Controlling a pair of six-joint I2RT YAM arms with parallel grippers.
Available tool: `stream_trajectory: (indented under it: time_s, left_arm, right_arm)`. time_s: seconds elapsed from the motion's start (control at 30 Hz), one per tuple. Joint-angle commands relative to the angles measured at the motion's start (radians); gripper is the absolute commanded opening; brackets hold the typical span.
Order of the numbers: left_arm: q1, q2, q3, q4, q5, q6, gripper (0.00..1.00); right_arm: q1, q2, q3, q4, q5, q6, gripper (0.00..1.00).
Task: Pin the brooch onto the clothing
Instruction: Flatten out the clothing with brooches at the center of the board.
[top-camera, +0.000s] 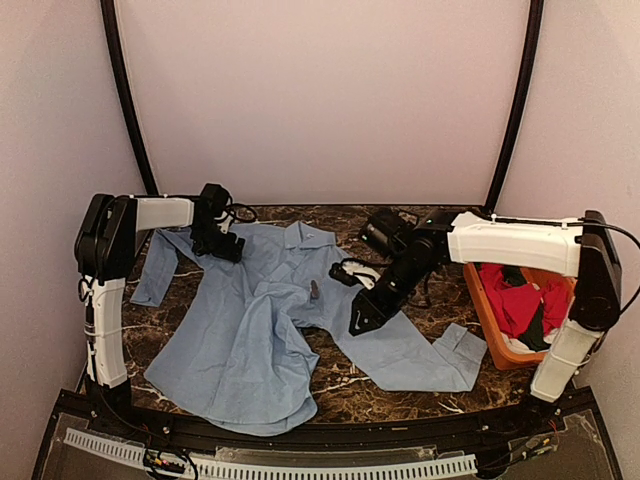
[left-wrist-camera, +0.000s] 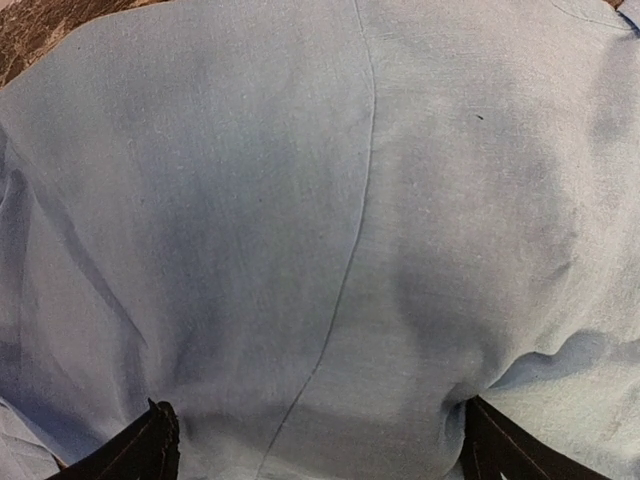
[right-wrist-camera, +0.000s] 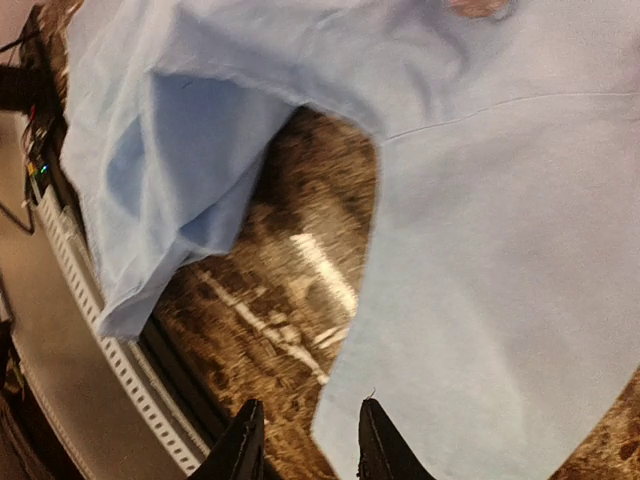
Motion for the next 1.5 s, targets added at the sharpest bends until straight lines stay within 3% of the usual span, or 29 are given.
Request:
stream_trajectory:
  time_s: [0.0, 0.2, 0.3, 0.5, 0.6, 0.77, 0.9, 1.13, 1.3, 1.47]
  left_arm:
    - [0.013, -0.024, 0.011, -0.056, 0.019, 0.003, 0.96]
    - [-0.022, -0.217, -0.052, -0.057, 0.052, -0.019, 0.98]
    - [-0.077, -0.407, -0.112, -0.058, 0.055, -0.026, 0.99]
    - [-0.315, -0.715, -0.324, -0.098, 0.031, -0.039, 0.99]
    - [-0.507, -0.771, -0.379, -0.16, 0.033, -0.069, 0.99]
    - [-0.742, -0.728, -0.389, -0.269, 0.006, -0.109, 0.99]
    - [-0.832, -0.654, -0.349, -0.344, -0.065, -0.113, 0.99]
    - [-0.852, -0.478, -0.276, -0.386, -0.215, -0.081, 0.99]
    - [-0.858, -0.332, -0.239, -0.39, -0.201, -0.059, 0.99]
    - [-0.863, -0.291, -0.291, -0.369, -0.139, -0.037, 0.99]
  right_arm:
    - [-0.074, 0.136, 0.051, 0.09, 0.15, -0.006, 0.31]
    - [-0.102, 0.312, 0.192, 0.169, 0.183, 0.014, 0.3]
    - [-0.117, 0.349, 0.228, 0.196, 0.17, 0.034, 0.3]
    - [-0.146, 0.4, 0.289, 0.22, 0.173, 0.053, 0.34]
    - [-0.171, 0.45, 0.326, 0.22, 0.161, 0.054, 0.35]
    - [-0.211, 0.542, 0.379, 0.225, 0.14, 0.059, 0.35]
    - [-0.232, 0.589, 0.421, 0.218, 0.164, 0.059, 0.35]
    - [-0.296, 0.663, 0.508, 0.174, 0.209, 0.041, 0.35]
    - [-0.369, 0.699, 0.543, 0.149, 0.192, 0.021, 0.35]
    - [-0.419, 0.719, 0.579, 0.141, 0.175, 0.004, 0.35]
